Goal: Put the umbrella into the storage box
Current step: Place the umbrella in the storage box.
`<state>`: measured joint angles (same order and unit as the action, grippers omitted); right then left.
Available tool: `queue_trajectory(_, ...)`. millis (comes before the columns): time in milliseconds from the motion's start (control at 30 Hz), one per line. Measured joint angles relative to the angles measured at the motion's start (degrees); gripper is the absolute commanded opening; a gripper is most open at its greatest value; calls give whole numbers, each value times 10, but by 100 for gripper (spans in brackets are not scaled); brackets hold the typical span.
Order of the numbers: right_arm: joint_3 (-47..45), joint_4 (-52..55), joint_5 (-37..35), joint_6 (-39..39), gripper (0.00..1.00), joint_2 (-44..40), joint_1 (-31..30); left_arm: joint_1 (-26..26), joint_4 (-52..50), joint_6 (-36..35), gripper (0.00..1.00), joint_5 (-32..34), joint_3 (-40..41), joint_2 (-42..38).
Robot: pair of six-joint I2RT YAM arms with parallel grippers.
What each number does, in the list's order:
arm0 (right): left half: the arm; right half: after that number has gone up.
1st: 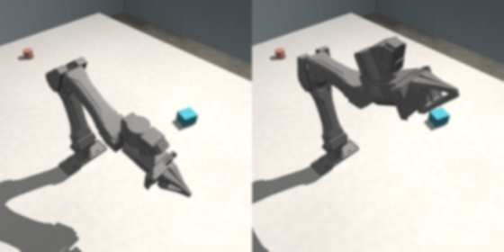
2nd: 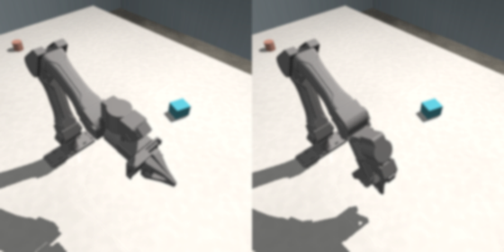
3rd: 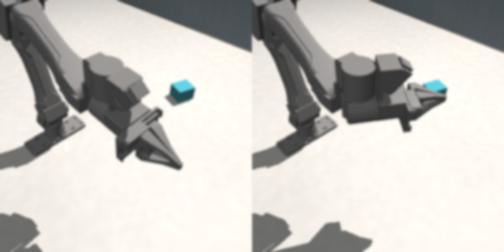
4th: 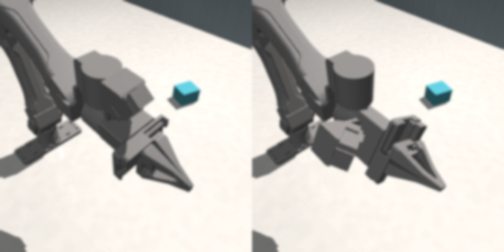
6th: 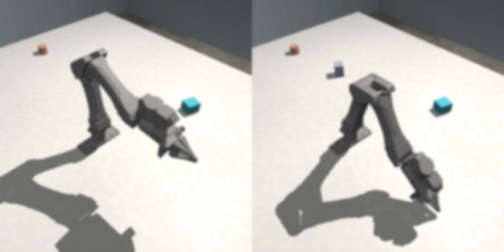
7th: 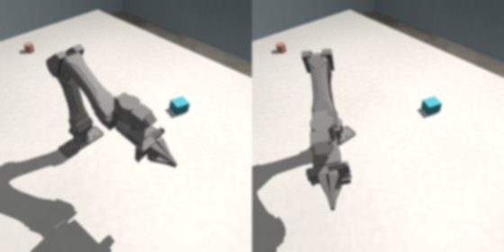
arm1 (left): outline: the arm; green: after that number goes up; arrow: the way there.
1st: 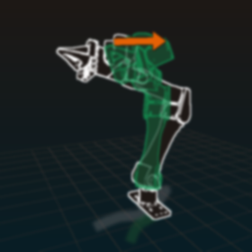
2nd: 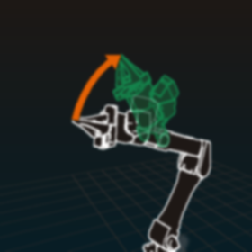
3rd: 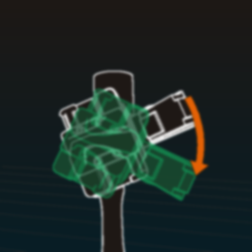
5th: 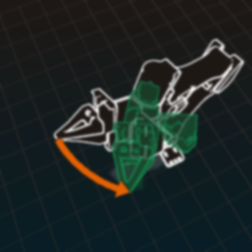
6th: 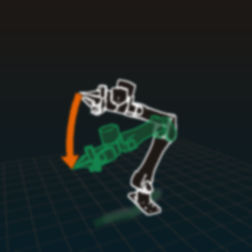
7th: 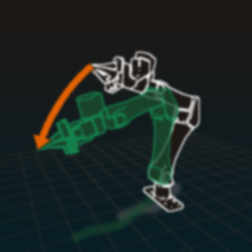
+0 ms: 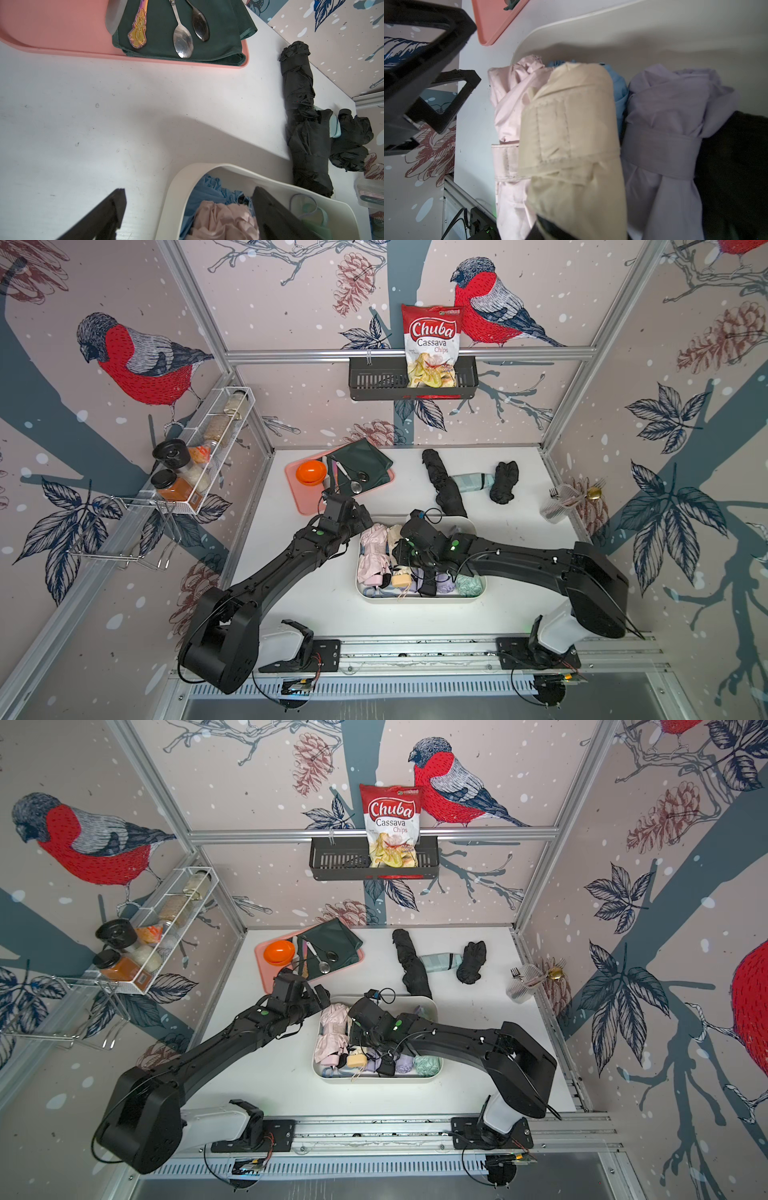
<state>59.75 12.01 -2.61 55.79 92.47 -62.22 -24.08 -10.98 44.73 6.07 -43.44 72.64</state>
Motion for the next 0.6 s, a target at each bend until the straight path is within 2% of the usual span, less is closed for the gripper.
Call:
queue_trajectory(367, -6, -30, 27, -8, 64, 12, 6, 0, 9, 0, 98, -3, 2, 7)
queue_trajectory(600, -14, -29, 26, -19, 74, -19, -5, 0, 12, -3, 94, -19, 2, 9)
